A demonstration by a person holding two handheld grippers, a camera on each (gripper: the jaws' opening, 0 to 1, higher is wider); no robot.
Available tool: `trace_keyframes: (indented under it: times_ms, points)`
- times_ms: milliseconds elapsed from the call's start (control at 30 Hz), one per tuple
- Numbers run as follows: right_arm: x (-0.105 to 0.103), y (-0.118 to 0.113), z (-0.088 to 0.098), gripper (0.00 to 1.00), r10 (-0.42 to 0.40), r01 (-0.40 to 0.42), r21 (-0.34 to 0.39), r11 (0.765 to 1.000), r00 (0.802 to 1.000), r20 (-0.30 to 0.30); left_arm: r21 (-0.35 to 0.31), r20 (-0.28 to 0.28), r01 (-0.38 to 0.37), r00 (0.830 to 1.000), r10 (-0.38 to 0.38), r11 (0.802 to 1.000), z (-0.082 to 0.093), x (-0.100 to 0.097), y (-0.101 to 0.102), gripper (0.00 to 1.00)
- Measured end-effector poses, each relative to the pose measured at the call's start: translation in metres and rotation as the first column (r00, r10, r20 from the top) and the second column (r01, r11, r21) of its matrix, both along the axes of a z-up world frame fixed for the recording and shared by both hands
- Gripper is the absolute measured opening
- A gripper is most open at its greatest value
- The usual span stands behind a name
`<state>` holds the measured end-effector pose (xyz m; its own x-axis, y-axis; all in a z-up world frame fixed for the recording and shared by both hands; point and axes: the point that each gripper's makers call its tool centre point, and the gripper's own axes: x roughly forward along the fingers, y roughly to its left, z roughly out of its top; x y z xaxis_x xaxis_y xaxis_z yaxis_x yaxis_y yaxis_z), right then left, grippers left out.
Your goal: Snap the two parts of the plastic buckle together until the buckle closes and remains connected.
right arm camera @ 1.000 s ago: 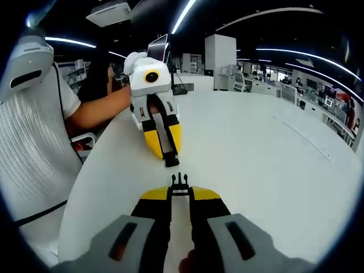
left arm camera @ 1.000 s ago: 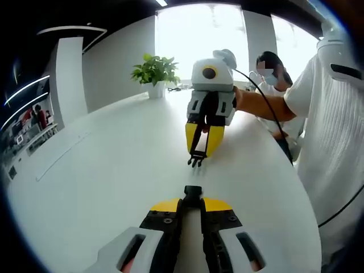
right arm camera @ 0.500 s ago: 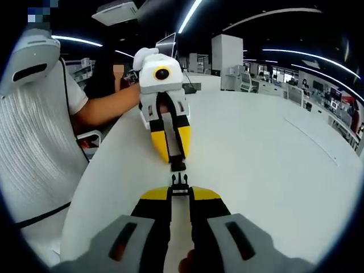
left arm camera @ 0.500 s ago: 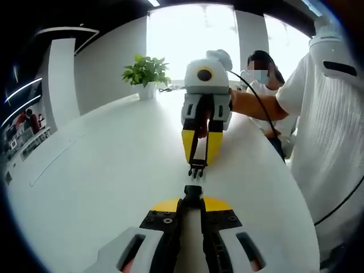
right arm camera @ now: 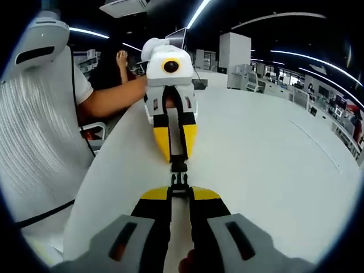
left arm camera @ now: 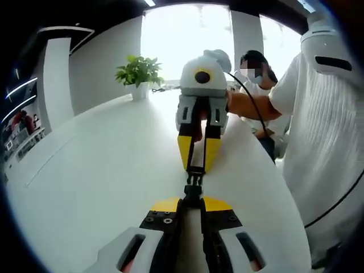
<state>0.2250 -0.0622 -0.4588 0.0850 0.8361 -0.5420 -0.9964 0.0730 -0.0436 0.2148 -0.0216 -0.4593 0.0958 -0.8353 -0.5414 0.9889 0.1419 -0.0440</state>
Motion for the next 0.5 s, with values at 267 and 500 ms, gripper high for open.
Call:
trace_keyframes:
  times_ms: [267, 500]
  points:
    - [-0.007, 0.002, 0.001, 0.12, 0.022, -0.022, 0.001, 1.000, 1.000, -0.006, -0.018, -0.001, -0.002, 1.000, 0.002, 1.000, 0.000, -0.009, -0.002, 0.12]
    - [-0.008, 0.002, 0.003, 0.12, 0.020, -0.020, 0.016, 1.000, 1.000, -0.007, -0.015, -0.004, 0.006, 1.000, -0.006, 1.000, 0.001, -0.013, -0.001, 0.12]
